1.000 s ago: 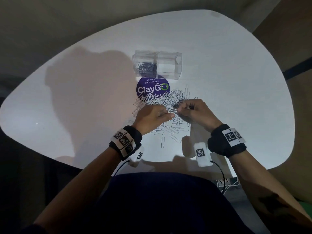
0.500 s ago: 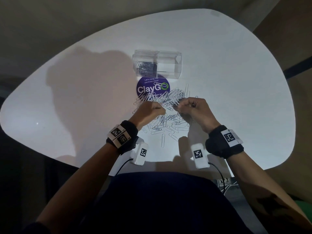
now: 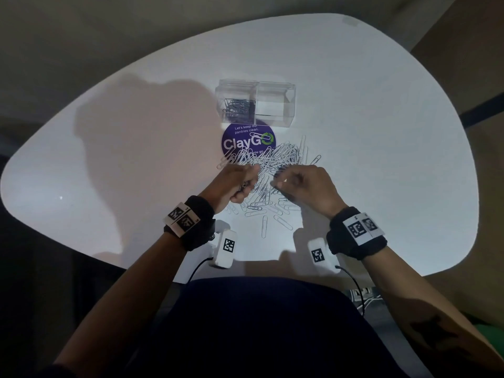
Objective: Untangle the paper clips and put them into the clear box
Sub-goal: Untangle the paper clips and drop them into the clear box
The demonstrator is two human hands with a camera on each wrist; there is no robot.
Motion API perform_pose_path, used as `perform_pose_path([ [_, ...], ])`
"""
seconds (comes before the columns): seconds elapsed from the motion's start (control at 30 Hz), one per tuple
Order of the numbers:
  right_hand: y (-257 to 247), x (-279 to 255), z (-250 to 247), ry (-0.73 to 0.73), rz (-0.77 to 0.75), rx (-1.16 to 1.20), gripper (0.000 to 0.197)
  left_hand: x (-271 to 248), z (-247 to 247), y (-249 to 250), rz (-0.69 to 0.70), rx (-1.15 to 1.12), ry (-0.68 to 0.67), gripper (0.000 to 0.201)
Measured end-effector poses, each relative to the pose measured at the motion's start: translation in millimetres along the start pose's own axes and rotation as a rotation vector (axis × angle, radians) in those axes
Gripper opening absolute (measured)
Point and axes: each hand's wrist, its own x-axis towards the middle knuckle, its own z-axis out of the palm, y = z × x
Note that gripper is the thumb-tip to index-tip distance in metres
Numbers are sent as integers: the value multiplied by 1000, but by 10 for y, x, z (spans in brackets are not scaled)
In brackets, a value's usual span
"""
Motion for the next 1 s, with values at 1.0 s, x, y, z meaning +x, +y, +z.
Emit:
perform_pose_path([
  [1.0,-191,10,-210,-191,347,1012,15,-137,14,-5,-38,304,1,29],
])
